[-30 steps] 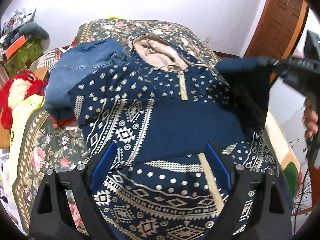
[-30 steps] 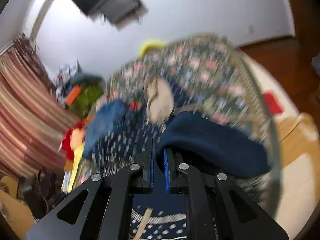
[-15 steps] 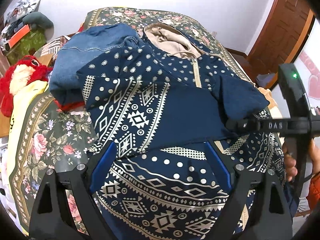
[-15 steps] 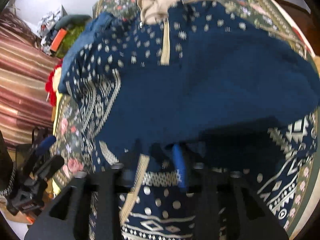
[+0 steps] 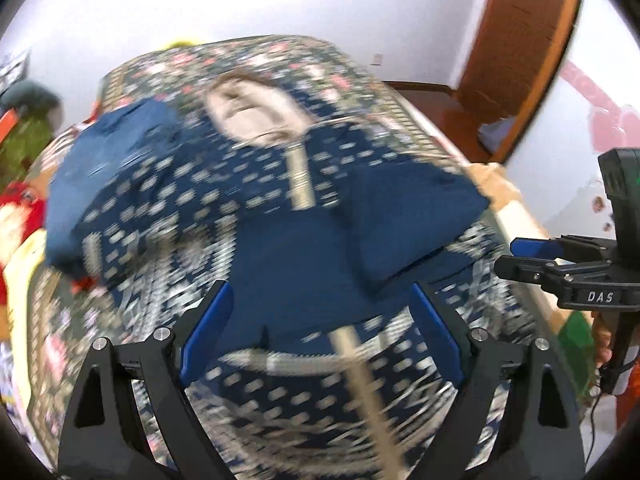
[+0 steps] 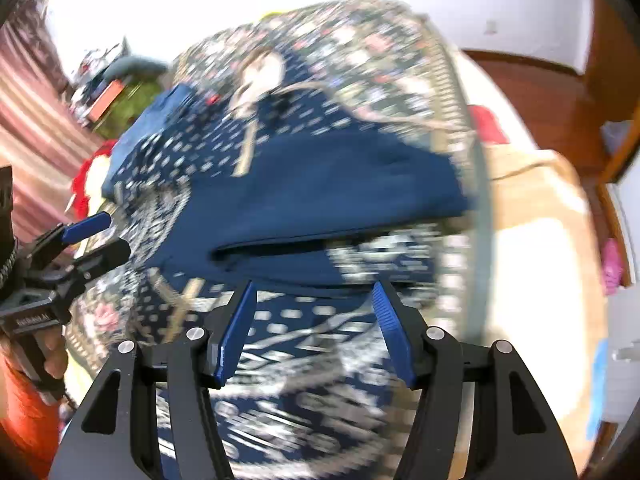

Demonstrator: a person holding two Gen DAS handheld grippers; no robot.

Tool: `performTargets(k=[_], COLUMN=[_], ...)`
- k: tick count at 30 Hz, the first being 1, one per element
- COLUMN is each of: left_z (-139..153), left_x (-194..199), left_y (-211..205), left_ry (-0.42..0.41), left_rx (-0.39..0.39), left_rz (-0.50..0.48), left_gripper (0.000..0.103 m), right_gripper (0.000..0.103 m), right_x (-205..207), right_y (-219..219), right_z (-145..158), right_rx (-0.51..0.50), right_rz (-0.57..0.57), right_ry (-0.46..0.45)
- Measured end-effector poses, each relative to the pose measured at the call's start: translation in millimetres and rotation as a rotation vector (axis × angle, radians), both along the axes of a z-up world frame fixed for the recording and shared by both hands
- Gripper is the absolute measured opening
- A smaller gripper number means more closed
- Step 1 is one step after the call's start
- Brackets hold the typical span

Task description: Fold large clothes

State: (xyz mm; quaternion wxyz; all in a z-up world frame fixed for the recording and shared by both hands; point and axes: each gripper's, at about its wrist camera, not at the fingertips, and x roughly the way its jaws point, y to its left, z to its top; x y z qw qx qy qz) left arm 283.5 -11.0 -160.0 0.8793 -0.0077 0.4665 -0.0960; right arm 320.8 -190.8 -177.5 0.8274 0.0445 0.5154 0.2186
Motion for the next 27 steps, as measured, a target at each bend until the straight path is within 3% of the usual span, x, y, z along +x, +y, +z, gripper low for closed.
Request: performTargets(k=[3,5,9,14,19,22,25,27], left_z=[0,-5,-19,-56,-87,-95,-94,-94], left_x=[19,33,53,80,102,112,119,124], left_y=[-34,-64,-112,-158,-177,-173,-163,-158], left_ry=[0.019,0.026,0.049,0.151,0.201,0.224,0.225,0.215], left_rx=[-0.025,0.001,0.063,0.085,0.167,0.111,0.043,0.045], left_rz=[-0.067,-0.124,-0.216,-0.293,-0.313,-0.308,-0.289,-0.274], left_gripper=[0.089,0.089,0.089,0.089,0.075,0.074,0.064,0.036], right_gripper=[0.057,0.057,0.057,0.057,0.057,0.057,0.057,0.057], right_x=[-5,-7,-9,-7,-5,-4,-4,-4], right_y=[-26,-40,-71,-94,-108,-104,-101,-100], right_z=[3,2,-9,-23,-30,-37,-43,-46], right_rx=[-0.049,-0.049,0.005,0.049,0.089,0.075,0.06,0.063], right_rz=[-0.068,-0.103,-0.179,-0.251,-0.284,-0.263,-0.248,-0.241], right_ry=[-0.055,-0.064,-0.027,0.012,0.04,0.049,0.064,0.074])
